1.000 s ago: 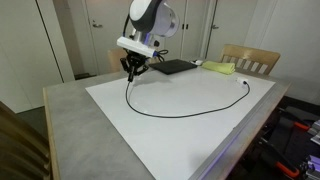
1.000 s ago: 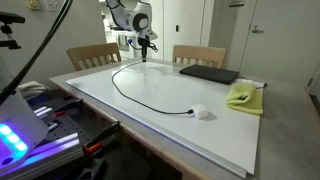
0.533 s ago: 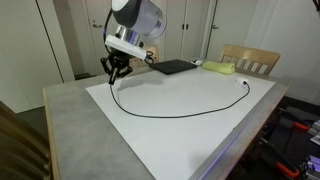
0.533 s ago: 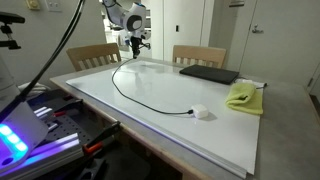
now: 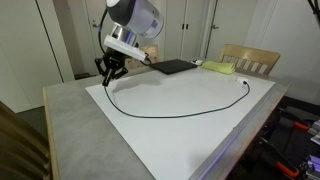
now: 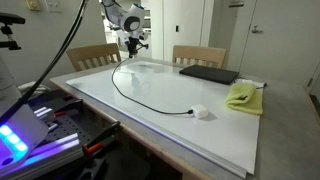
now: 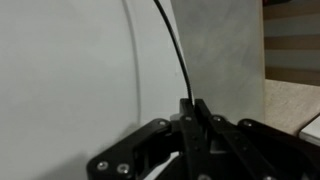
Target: Straighten the cable
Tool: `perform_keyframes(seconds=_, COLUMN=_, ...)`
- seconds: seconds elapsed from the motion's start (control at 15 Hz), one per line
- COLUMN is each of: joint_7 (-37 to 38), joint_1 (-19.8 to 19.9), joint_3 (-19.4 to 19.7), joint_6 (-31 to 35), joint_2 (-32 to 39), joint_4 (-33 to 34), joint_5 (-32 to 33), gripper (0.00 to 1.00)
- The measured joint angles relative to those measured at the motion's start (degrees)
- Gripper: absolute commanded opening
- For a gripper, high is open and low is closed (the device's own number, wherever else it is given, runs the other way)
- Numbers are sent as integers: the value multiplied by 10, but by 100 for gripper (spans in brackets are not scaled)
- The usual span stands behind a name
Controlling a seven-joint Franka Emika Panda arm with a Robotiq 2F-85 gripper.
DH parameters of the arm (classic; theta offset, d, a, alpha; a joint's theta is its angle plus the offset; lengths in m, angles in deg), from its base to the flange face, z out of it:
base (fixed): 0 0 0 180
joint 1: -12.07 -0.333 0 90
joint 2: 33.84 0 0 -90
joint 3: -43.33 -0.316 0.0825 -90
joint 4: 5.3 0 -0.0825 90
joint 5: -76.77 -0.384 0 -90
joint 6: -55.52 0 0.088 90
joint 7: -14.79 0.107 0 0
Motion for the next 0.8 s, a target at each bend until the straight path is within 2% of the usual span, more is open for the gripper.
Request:
perform_keyframes(seconds=0.4, joint_7=-169, joint_1=6, joint_3=-56, joint_6=-61, joint_2=0, joint_4=0, joint_5=-26, gripper=2)
perform_keyframes(seconds=0.8, joint_7=-320, joint_1=15, joint_3=-71, joint_6=-186, joint_2=1, joint_4=7, joint_5=-26, gripper=2)
